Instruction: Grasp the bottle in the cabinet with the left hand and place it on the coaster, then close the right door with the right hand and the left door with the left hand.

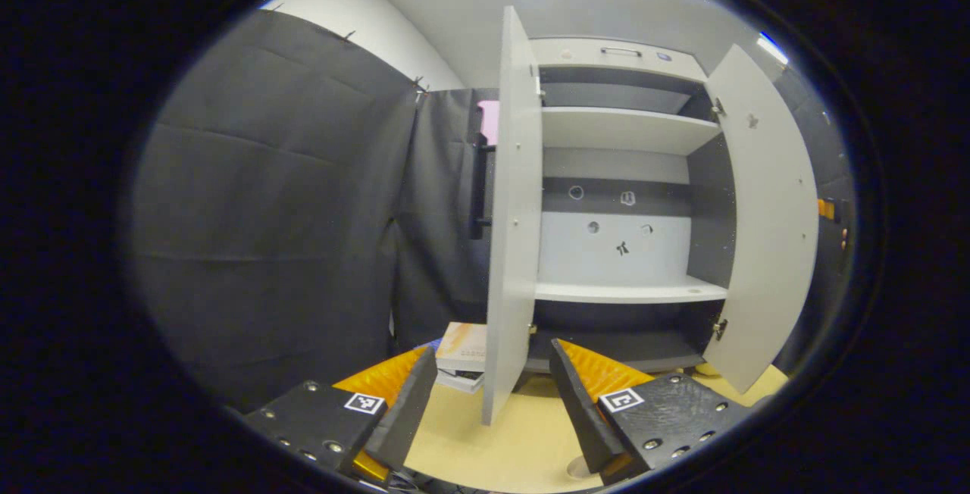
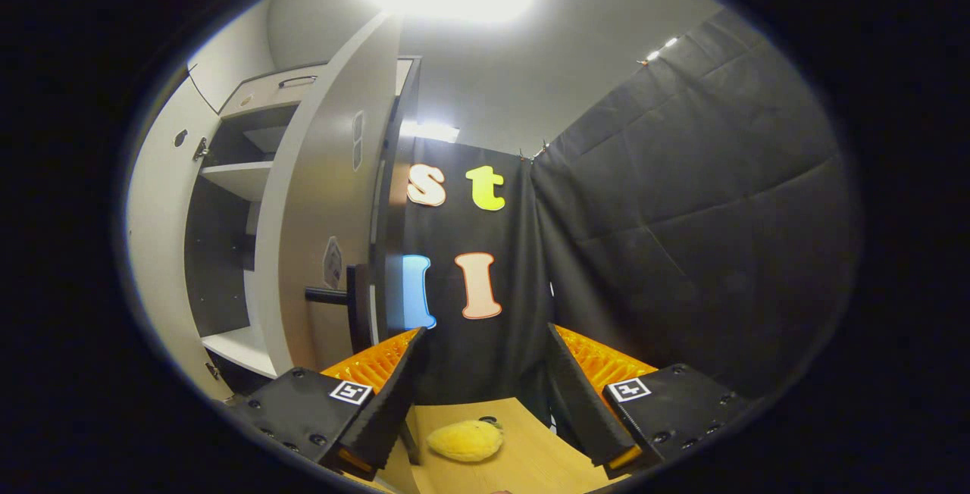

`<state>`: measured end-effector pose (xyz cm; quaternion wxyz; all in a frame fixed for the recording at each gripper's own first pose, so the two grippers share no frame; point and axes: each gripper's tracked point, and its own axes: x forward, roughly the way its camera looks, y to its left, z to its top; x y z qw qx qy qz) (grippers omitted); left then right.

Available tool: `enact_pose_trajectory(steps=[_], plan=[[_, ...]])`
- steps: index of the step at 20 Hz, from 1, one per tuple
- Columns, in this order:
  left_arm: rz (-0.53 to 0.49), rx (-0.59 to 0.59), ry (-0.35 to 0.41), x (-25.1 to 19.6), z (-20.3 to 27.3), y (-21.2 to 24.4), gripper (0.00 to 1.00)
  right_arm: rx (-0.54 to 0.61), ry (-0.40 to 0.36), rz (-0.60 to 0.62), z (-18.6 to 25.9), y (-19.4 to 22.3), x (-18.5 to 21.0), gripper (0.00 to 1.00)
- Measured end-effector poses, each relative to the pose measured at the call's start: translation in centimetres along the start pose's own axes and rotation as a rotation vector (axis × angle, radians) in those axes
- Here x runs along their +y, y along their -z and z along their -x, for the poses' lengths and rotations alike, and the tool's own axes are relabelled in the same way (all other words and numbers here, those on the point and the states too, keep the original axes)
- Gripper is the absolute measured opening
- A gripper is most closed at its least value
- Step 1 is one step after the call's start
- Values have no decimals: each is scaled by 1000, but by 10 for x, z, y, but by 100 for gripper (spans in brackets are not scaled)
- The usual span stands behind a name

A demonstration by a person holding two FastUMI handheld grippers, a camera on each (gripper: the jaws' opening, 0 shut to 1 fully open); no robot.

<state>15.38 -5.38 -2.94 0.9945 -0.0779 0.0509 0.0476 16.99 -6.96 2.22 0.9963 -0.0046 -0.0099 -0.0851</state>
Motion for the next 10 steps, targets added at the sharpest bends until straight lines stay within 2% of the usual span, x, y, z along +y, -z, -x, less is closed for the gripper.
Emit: enact_pose_trajectory(steps=[4,5,10], plan=[[3,28,-72,44,8,12,94,9,-6,-31,3,-2,7,95],[2,30,-82,53,10,13,87,18,-11,-52,3,0,8,95],[31,23,-93,72,5,6,87,33,-23,-93,9,2,22,94]])
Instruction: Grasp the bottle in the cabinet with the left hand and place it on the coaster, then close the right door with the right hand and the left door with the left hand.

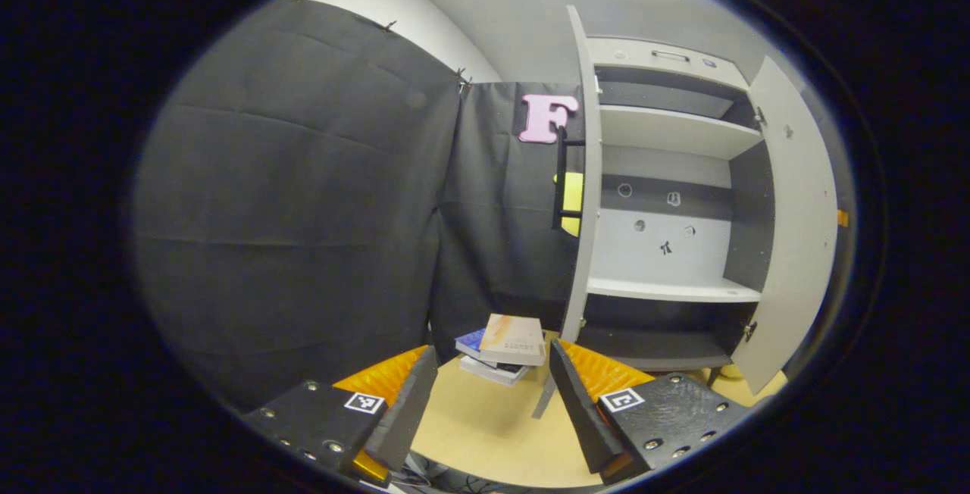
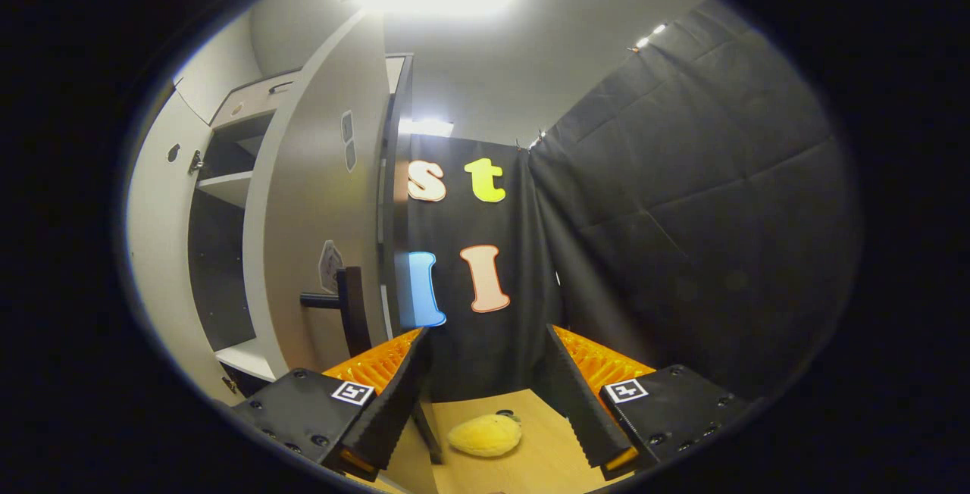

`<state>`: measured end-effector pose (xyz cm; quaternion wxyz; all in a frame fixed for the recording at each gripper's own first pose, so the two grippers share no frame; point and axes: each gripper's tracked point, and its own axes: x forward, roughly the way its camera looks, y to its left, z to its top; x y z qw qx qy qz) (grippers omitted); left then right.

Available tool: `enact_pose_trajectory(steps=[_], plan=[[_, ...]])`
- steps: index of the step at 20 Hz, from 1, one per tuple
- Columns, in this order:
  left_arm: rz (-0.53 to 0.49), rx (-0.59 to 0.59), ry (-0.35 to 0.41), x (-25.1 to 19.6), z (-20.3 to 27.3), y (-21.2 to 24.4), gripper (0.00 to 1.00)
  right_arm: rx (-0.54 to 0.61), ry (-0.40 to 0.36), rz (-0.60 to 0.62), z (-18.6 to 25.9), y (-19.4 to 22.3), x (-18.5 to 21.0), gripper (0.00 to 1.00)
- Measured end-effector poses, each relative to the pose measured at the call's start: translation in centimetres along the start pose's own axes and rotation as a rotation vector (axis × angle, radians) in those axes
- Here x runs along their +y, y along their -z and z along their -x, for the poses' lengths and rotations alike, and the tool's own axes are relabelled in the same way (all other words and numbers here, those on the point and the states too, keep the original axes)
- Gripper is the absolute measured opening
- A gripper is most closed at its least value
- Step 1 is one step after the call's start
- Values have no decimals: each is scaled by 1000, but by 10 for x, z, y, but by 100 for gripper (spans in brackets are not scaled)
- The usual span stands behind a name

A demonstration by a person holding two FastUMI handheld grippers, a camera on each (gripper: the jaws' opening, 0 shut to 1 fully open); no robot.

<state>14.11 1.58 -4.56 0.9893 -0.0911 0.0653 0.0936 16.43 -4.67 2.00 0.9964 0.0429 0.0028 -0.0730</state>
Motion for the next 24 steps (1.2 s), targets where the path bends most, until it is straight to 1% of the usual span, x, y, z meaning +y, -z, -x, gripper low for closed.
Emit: enact_pose_trajectory(steps=[3,6,10,14,18,21,24], plan=[[-8,-1,4,6,-3,0,87,-3,-31,14,5,-1,19,94],[-2,6,6,12,-2,2,87,-16,-34,31,10,-4,34,94],[-3,6,-8,30,-1,4,87,-13,-54,-9,13,0,53,95],[-1,2,-35,48,2,3,87,-6,-118,-44,13,4,85,95],[7,6,-66,68,6,5,87,-23,-186,-23,11,4,126,95],[6,16,-81,80,7,9,87,-18,-261,-12,8,9,163,95],[-7,31,-79,84,3,10,87,-21,-287,9,10,11,182,95]])
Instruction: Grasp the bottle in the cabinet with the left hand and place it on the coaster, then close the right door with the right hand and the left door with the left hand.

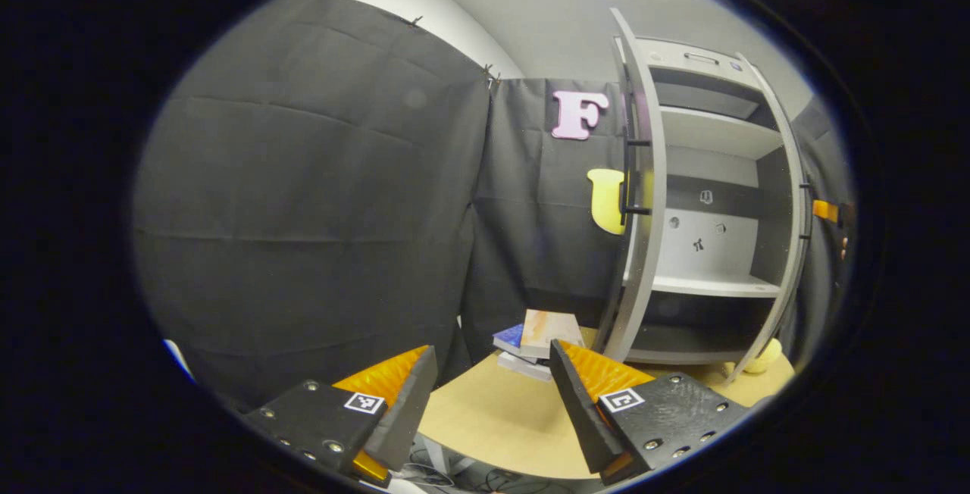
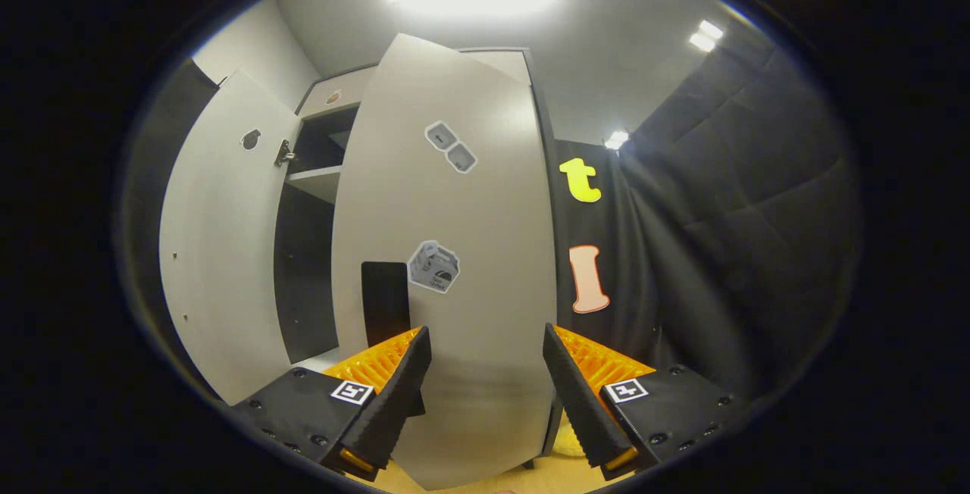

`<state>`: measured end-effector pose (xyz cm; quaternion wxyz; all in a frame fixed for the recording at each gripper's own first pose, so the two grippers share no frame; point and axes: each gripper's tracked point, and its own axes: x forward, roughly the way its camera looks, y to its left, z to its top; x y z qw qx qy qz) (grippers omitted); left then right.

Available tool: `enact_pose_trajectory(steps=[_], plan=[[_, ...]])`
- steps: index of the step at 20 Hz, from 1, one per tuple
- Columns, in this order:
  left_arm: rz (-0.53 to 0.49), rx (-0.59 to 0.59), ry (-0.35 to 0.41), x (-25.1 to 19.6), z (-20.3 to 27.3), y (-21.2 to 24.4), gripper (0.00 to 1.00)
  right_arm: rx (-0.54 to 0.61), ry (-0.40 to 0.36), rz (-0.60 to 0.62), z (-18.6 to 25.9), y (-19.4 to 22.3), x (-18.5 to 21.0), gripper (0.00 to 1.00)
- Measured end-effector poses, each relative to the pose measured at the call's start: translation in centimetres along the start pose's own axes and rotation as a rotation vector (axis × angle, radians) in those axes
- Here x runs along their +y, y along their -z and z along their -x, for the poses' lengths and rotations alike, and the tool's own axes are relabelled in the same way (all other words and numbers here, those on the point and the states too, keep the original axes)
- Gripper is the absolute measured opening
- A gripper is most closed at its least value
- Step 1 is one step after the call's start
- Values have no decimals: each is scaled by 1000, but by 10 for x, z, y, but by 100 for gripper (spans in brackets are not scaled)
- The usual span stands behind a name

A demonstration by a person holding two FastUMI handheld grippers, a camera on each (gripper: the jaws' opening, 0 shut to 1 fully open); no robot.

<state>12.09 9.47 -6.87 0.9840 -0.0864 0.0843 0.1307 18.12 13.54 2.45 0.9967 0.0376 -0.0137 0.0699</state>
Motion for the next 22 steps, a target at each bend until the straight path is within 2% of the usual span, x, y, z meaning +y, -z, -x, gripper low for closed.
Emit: enact_pose_trajectory(steps=[2,6,7,8,10,11,12,13,15,16,17,21,22], plan=[[-10,-1,13,0,-8,-3,87,1,-8,1,3,3,4,95],[8,5,62,-7,-30,-13,87,-20,30,65,16,-1,-8,95],[11,-2,76,-12,-41,-23,87,-30,40,85,23,-3,-14,91],[13,-14,92,-19,-52,-33,94,-40,53,109,29,-6,-22,95],[13,-49,129,-38,-75,-59,94,-54,87,159,44,-7,-38,94],[9,-74,146,-46,-87,-74,87,-56,102,181,51,-7,-45,94],[9,-100,156,-52,-98,-91,87,-54,117,201,58,-5,-52,95],[9,-127,167,-59,-111,-106,94,-46,135,217,64,-1,-60,91],[5,-177,167,-68,-131,-136,94,-19,169,222,75,7,-77,95],[7,-196,165,-73,-139,-149,87,-8,187,214,80,10,-84,95],[12,-208,167,-78,-146,-160,94,1,203,204,84,14,-93,95],[11,-210,231,-118,-161,-174,94,20,273,182,99,21,-128,98],[-18,-231,217,-118,-159,-179,94,22,292,178,104,22,-137,98]])
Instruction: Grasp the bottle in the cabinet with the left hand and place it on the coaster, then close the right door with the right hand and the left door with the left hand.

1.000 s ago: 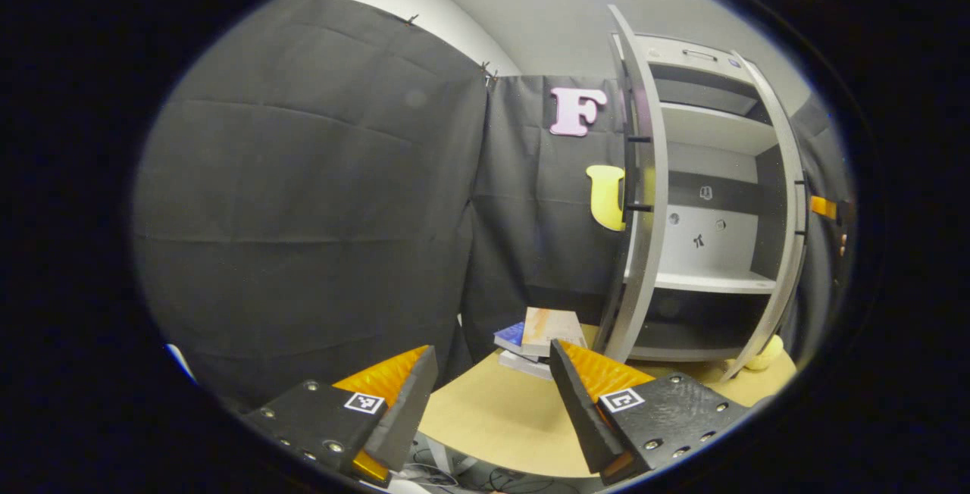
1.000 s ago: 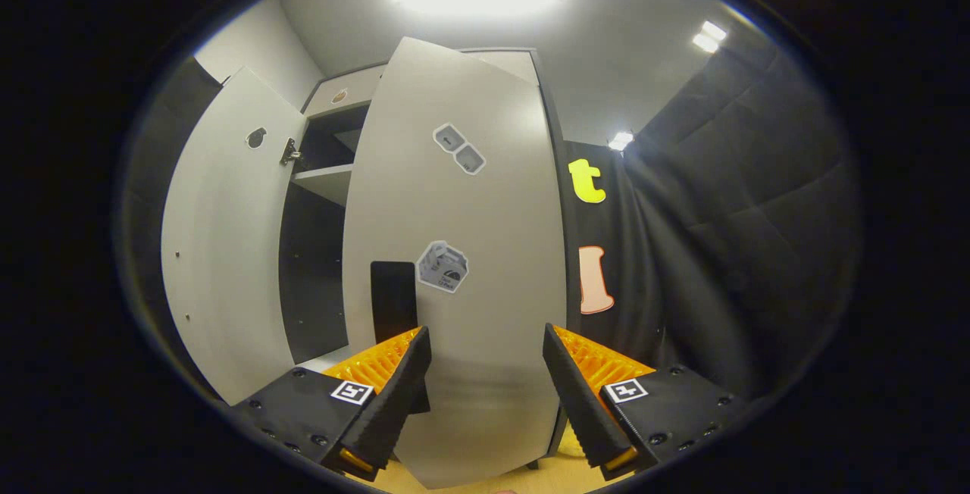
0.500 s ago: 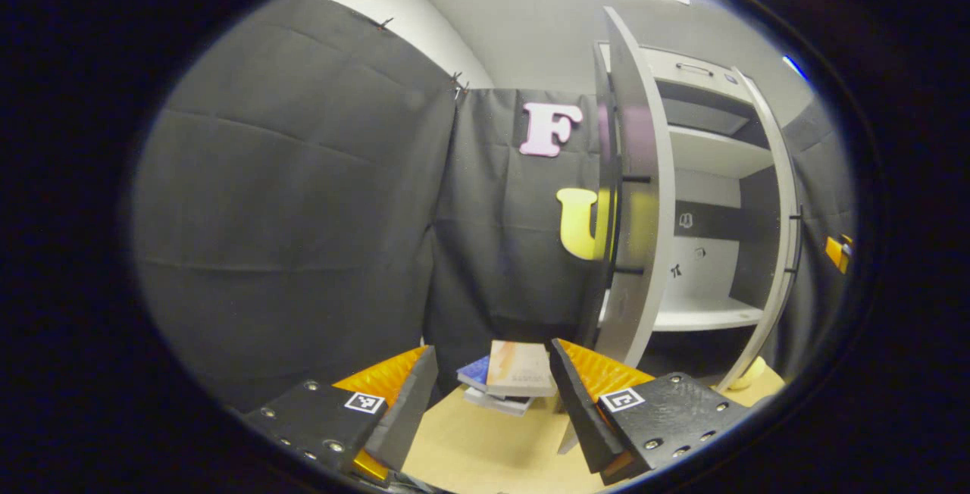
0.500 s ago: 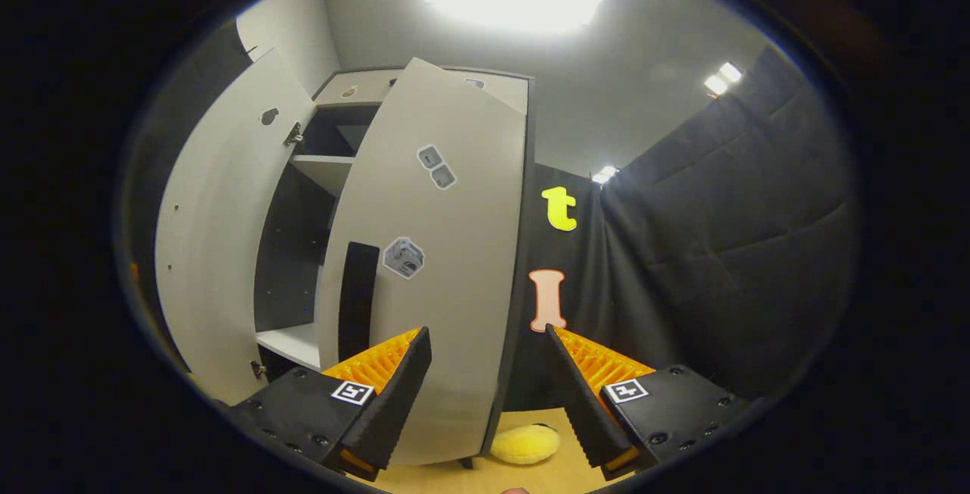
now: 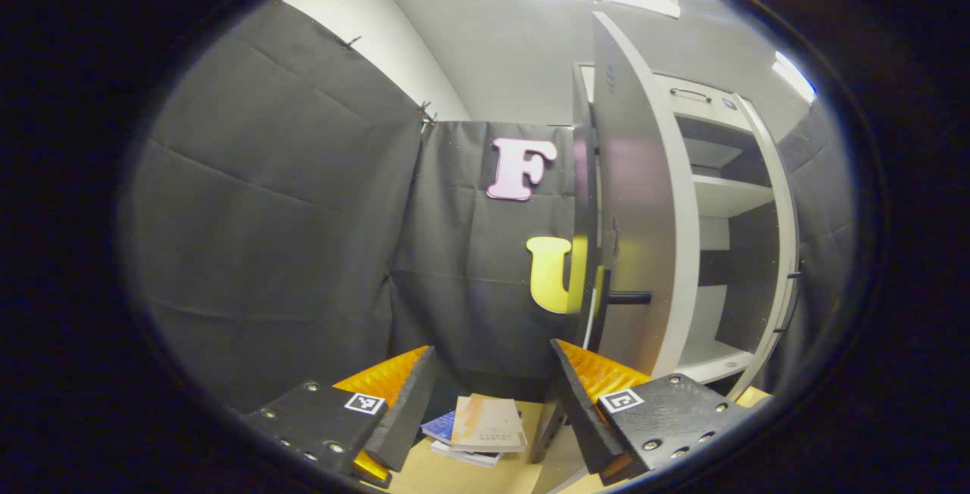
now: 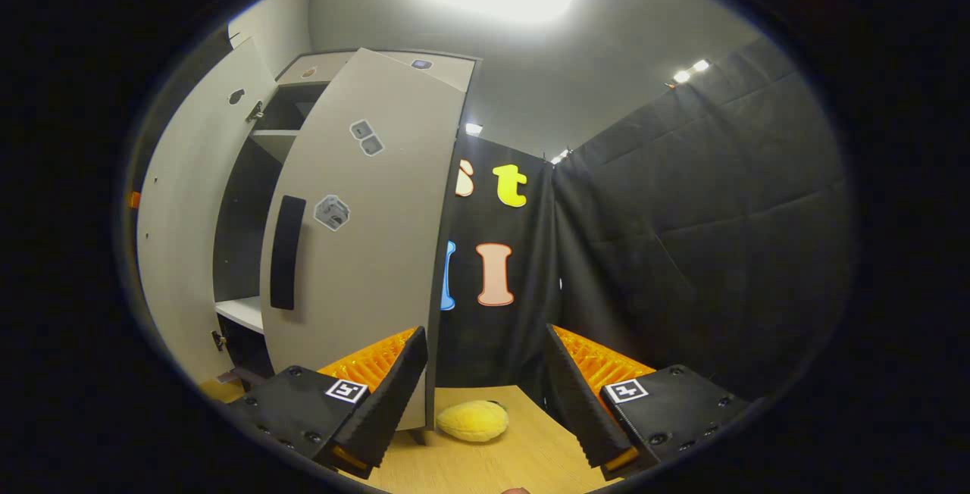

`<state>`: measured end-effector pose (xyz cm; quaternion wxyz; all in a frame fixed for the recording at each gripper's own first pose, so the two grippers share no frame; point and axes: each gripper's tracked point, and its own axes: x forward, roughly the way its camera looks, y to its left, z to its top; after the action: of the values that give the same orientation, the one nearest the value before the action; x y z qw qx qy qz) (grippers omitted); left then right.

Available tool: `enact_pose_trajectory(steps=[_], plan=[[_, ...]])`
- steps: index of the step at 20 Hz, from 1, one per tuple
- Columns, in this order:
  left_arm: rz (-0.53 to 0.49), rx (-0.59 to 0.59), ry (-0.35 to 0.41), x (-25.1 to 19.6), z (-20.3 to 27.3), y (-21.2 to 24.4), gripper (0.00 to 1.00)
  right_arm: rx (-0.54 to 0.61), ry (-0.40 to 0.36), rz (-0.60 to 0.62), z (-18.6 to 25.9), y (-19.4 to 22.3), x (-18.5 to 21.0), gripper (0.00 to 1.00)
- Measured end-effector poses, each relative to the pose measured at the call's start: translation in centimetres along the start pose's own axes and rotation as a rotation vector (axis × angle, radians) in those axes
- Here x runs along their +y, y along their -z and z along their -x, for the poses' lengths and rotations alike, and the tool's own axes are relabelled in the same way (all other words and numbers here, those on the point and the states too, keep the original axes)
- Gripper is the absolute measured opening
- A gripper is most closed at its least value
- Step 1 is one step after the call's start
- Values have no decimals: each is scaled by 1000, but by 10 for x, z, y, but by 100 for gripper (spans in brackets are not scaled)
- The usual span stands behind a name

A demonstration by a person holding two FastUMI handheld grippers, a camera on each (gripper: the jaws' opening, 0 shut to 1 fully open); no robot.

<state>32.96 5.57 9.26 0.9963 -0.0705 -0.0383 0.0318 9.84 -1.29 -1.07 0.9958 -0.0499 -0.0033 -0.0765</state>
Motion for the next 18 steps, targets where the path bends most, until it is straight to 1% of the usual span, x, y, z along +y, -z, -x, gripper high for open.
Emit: enact_pose_trajectory(steps=[1,3,4,5,7,11,14,18], plan=[[-45,-15,-3,-3,0,-4,93,4,18,-7,2,3,-9,97],[-86,-26,-4,-11,5,-6,92,25,35,-35,3,13,-21,98],[-91,-23,1,-15,4,-4,91,39,39,-49,4,18,-25,96],[-87,-16,11,-19,5,-4,91,47,42,-65,5,21,-29,98],[-77,-12,48,-35,10,-4,91,49,42,-93,5,22,-33,98],[-55,-14,133,-86,19,-4,92,48,32,-100,9,24,-38,98],[-30,-24,180,-127,22,1,91,58,31,-93,14,25,-44,98],[-13,-35,246,-193,12,6,91,60,25,-116,17,22,-45,98]])
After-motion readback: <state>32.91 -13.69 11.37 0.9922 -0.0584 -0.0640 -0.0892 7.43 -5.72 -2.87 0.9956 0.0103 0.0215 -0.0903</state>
